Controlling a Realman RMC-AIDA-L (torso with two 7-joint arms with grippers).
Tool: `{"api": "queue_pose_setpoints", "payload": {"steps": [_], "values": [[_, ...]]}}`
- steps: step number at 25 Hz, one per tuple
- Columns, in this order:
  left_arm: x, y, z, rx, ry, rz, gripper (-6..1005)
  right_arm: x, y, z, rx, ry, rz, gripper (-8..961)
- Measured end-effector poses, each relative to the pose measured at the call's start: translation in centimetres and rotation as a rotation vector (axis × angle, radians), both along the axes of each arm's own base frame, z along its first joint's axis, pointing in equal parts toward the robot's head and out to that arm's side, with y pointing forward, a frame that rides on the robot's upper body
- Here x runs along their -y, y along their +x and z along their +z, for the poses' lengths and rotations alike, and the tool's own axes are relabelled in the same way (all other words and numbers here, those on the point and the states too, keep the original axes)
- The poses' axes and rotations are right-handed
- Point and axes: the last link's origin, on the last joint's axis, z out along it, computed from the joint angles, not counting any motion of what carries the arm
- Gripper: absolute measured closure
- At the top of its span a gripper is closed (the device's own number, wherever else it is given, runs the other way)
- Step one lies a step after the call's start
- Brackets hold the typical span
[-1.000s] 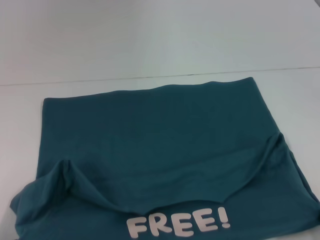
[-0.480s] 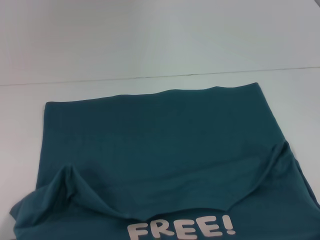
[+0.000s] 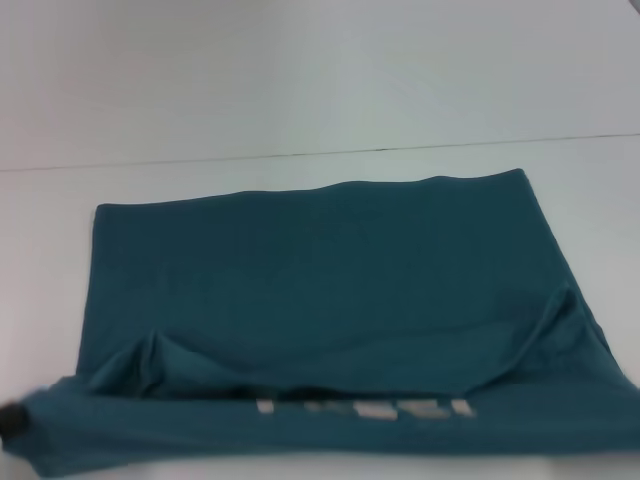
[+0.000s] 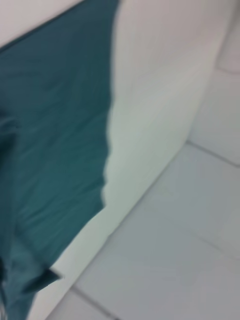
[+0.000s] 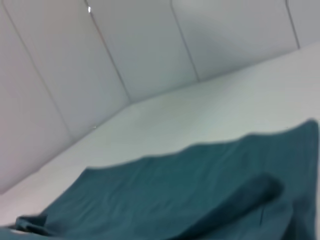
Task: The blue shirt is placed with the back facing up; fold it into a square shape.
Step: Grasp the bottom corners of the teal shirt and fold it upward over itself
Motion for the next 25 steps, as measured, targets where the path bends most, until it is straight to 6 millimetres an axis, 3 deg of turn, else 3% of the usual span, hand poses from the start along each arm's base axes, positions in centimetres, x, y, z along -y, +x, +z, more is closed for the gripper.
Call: {"api": "queue_pose_setpoints", "payload": {"steps": [5,11,17,21,25], "values": [[-3.8,0.8,1.4,0.006,0.092,-0.029,960,-4.1,-0.6,0.9,0.0,0.093,0.014,933],[-10.4,2.2,1.5,-0.047,0.193,-0.011,960,-12.2,-2.5,0.7,0.023,0.115,0.013,933],[-16.5,3.3,0.6,-0.127,0.3,0.071,959,-19.8,-5.0,-0.8,0.104,0.136,-0.032,934],[-18.9,3.6,-0.1,-0.188,0.345,0.126,959,-24.0,-6.7,-2.4,0.2,0.146,-0.065,934],[-20.3,4.2,-0.9,-0.241,0.375,0.139,959,-26.7,-8.3,-3.9,0.288,0.156,-0.09,934]]}}
